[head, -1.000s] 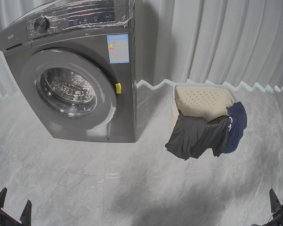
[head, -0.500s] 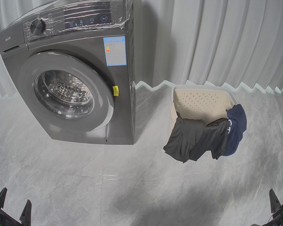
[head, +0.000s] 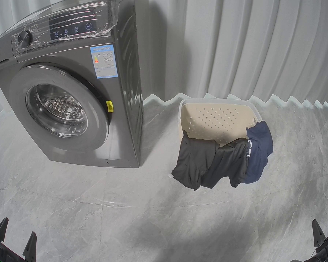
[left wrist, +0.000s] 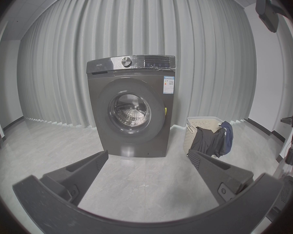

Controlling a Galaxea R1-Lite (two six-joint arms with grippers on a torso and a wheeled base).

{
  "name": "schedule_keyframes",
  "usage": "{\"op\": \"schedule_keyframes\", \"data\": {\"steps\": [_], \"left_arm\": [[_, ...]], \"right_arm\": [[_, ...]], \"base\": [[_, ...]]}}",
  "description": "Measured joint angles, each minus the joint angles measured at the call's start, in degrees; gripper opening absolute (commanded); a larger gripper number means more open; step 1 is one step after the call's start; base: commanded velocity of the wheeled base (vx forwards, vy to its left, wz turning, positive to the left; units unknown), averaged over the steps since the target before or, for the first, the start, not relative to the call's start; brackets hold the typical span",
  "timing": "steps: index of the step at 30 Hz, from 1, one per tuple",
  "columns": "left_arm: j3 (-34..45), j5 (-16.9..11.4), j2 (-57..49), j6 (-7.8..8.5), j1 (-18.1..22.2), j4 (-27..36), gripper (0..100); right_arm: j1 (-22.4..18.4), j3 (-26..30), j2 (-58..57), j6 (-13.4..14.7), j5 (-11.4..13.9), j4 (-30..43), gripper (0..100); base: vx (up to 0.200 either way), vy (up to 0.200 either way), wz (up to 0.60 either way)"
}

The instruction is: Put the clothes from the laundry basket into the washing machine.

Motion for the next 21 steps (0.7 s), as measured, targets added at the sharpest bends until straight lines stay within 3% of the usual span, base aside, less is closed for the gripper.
{"op": "schedule_keyframes", "data": {"steps": [4, 16, 21], "left_arm": [[0.0, -0.01, 0.0, -0.01, -0.01, -0.02, 100], [0.0, -0.01, 0.0, 0.0, 0.0, -0.04, 100], [0.0, 0.02, 0.0, -0.3, 0.0, -0.02, 100]], "right_arm": [[0.0, 0.0, 0.0, -0.01, 0.0, 0.02, 100], [0.02, 0.0, 0.0, 0.0, -0.02, 0.0, 100], [0.02, 0.0, 0.0, 0.0, 0.0, -0.02, 100]], "base": [[0.0, -0.2, 0.0], [0.0, 0.0, 0.0], [0.2, 0.0, 0.0]]}}
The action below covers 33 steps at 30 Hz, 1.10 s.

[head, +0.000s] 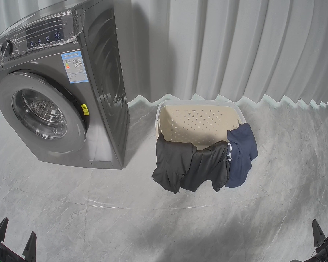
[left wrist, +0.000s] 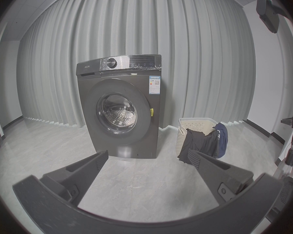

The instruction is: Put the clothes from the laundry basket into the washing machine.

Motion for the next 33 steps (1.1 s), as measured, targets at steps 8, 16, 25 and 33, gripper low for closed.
{"op": "schedule_keyframes", "data": {"steps": [8, 16, 25, 33], "left_arm": [[0.0, 0.02, 0.0, -0.09, 0.0, 0.02, 100], [0.0, 0.02, 0.0, -0.04, 0.0, 0.0, 100], [0.0, 0.05, 0.0, -0.04, -0.01, 0.0, 100], [0.0, 0.05, 0.0, -0.04, 0.0, -0.04, 100]], "right_arm": [[0.0, 0.0, 0.0, 0.0, 0.0, 0.02, 100], [-0.02, 0.0, 0.0, -0.01, 0.0, 0.02, 100], [-0.02, 0.0, 0.0, 0.0, 0.0, 0.02, 100], [0.0, 0.0, 0.0, -0.01, 0.0, 0.02, 100]], "base": [[0.1, 0.0, 0.0], [0.0, -0.075, 0.0], [0.0, -0.2, 0.0], [0.0, -0.2, 0.0]]}}
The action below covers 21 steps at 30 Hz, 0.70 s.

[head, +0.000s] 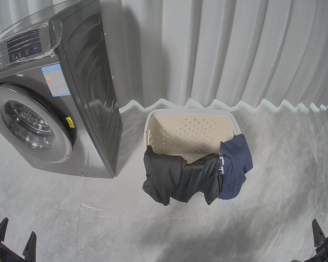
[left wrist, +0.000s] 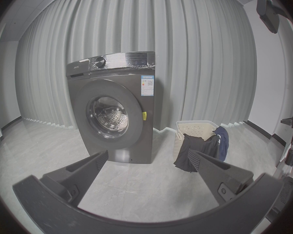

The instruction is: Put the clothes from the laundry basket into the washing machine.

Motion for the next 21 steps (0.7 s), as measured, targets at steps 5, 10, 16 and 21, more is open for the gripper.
{"op": "schedule_keyframes", "data": {"steps": [5, 10, 16, 21], "left_arm": [[0.0, 0.0, 0.0, -0.02, 0.02, 0.02, 100], [0.0, 0.04, 0.0, -0.02, 0.0, 0.04, 100], [0.0, 0.11, 0.0, -0.18, -0.01, 0.04, 100], [0.0, 0.09, 0.0, -0.13, 0.0, 0.04, 100]], "right_arm": [[0.0, 0.0, 0.0, 0.01, 0.0, -0.02, 100], [0.0, 0.0, 0.0, 0.0, 0.0, -0.05, 100], [-0.04, 0.0, 0.0, 0.01, 0.0, 0.0, 100], [0.0, 0.0, 0.0, 0.0, 0.0, 0.0, 100]], "base": [[0.0, -0.04, 0.0], [0.0, 0.0, 0.0], [0.2, 0.0, 0.0], [0.12, 0.0, 0.0]]}}
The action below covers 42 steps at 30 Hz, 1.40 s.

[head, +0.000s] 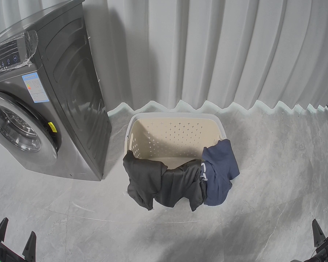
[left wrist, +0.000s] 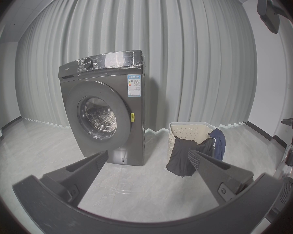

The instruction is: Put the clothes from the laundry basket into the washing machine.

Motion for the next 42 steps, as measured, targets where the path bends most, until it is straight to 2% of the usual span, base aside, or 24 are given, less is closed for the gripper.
{"op": "schedule_keyframes", "data": {"steps": [10, 19, 28, 34, 42], "left_arm": [[0.0, 0.0, 0.0, 0.06, 0.0, 0.0, 100], [0.0, 0.05, 0.0, -0.05, 0.0, 0.0, 100], [0.0, 0.05, 0.0, 0.01, 0.0, -0.01, 100], [0.0, 0.02, 0.0, 0.01, 0.0, -0.01, 100], [0.0, 0.02, 0.0, 0.06, 0.0, -0.01, 100]], "right_arm": [[0.0, 0.0, 0.0, 0.0, 0.0, 0.0, 100], [0.0, 0.0, 0.0, 0.0, 0.0, 0.0, 100], [0.0, 0.0, 0.0, 0.0, -0.02, -0.02, 100], [0.0, 0.0, 0.02, 0.0, -0.02, 0.0, 100], [0.0, 0.0, 0.02, 0.01, -0.02, 0.0, 100]], "base": [[0.0, 0.0, 0.0], [0.2, 0.0, 0.0], [0.0, 0.0, 0.0], [0.0, -0.2, 0.0], [0.0, 0.0, 0.0]]}}
